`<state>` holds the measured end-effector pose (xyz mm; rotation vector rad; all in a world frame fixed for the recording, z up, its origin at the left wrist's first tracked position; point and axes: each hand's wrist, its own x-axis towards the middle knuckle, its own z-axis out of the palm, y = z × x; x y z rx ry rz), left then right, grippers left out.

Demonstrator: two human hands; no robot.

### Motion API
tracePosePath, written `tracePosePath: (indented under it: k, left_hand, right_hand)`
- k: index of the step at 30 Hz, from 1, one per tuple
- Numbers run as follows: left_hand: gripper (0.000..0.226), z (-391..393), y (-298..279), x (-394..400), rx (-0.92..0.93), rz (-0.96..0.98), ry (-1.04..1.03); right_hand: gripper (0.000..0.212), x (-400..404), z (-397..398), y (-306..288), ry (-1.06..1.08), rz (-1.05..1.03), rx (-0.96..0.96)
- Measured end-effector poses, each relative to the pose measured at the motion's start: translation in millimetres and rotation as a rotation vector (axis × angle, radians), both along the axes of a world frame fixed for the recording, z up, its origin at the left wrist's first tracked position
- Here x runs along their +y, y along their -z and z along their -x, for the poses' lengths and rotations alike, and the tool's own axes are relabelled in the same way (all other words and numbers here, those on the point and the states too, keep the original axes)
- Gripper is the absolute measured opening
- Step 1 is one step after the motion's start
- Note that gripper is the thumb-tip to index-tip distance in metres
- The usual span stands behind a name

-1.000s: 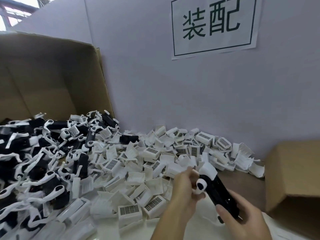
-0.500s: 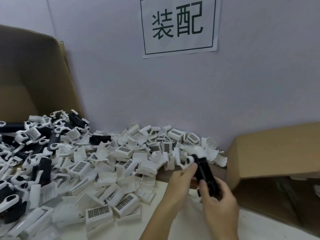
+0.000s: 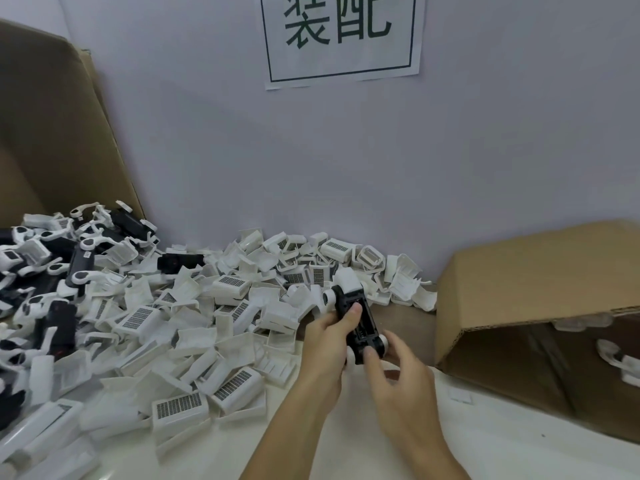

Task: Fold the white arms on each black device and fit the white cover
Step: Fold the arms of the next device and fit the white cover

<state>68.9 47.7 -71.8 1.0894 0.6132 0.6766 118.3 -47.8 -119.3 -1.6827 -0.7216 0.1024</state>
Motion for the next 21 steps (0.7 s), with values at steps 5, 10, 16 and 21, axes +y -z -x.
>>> tracePosePath:
  k: [5,10,16,21]
  left_hand:
    - [0.009,-0.7,1.1,-6.2,0.012,-0.089,0.047]
    - [0.009,-0.6,1.6,-8.4,0.04,-0.158,0.059]
    - [0.014,-0.6,3.6,-9.6,0.065,-0.193,0.038]
    - [0.007,-1.3,3.1,-8.6,0.089,-0.246,0.034]
  right_hand:
    - [0.035,0.4,2.3,-2.2,0.024,0.02,-0.038]
    - [0.032,-4.0,0.2,-0.5,0.098,0.071,-0.066]
    - [0.035,-6.1,-2.5,-1.4,0.104,0.109,-0.085]
    - [0.031,-6.7,-4.5,0.0,0.09,0.063,-0.081]
